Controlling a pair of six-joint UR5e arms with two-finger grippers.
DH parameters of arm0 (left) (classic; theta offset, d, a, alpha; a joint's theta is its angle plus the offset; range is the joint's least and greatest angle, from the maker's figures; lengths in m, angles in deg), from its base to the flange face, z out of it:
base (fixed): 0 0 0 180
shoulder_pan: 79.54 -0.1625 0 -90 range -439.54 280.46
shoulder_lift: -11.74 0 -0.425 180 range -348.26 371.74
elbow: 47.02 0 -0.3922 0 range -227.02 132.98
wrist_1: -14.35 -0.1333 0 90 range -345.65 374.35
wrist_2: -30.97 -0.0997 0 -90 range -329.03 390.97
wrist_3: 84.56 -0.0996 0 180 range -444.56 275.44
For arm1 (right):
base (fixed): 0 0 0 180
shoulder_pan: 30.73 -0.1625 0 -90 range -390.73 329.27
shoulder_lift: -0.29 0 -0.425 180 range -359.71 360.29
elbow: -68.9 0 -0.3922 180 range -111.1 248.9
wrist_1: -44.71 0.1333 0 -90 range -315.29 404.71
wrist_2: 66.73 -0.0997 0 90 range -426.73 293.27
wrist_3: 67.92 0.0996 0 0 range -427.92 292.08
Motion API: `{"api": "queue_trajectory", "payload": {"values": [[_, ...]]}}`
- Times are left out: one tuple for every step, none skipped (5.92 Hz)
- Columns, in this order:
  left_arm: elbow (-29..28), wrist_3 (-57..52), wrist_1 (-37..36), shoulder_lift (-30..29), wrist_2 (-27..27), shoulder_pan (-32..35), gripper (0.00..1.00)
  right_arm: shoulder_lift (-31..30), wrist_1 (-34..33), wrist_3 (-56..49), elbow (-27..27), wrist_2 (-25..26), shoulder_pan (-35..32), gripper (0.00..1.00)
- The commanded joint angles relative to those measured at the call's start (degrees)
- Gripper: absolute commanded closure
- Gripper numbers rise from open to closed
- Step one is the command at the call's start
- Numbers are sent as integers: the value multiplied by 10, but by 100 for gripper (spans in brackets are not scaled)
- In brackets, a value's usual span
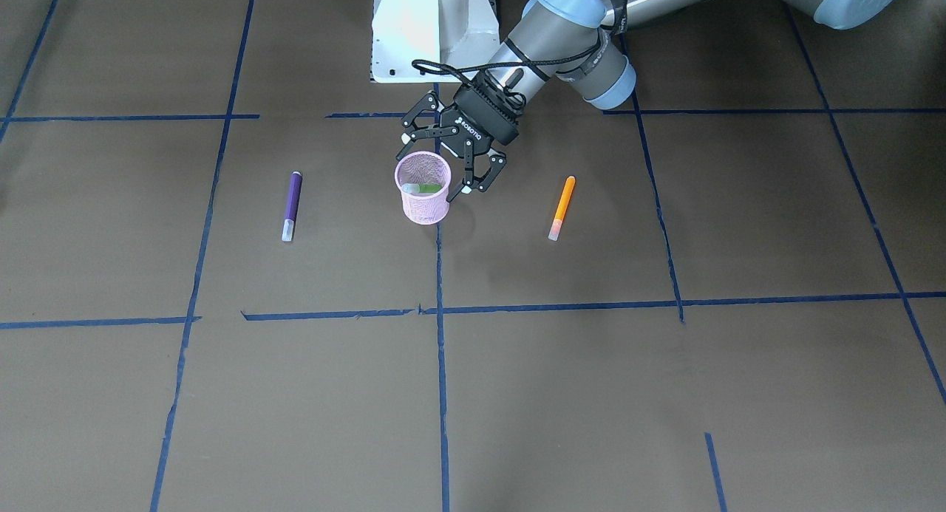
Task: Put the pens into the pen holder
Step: 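Lower the green marker into the cup and open the left gripper, then move the left gripper down onto the orange marker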
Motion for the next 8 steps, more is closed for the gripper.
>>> {"api": "queue_trajectory", "payload": {"values": [[61,0,-134,0,9,30,0,1,-1,1,1,1,1,22],[71,0,-201,0,82,62,0,1,-1,1,2,0,0,34],[71,-1,-232,0,153,100,0,1,-1,1,2,0,0,43],[71,-3,-250,2,183,117,0,1,-1,1,2,-1,0,57],[70,-7,-269,2,186,120,0,1,0,2,1,-1,0,70],[70,-7,-280,2,186,122,0,1,-1,2,1,-1,0,89],[70,-8,-292,14,196,125,0,1,-1,2,1,-1,0,93],[69,-10,-345,16,272,158,0,3,0,3,-10,-1,0,97]]}}
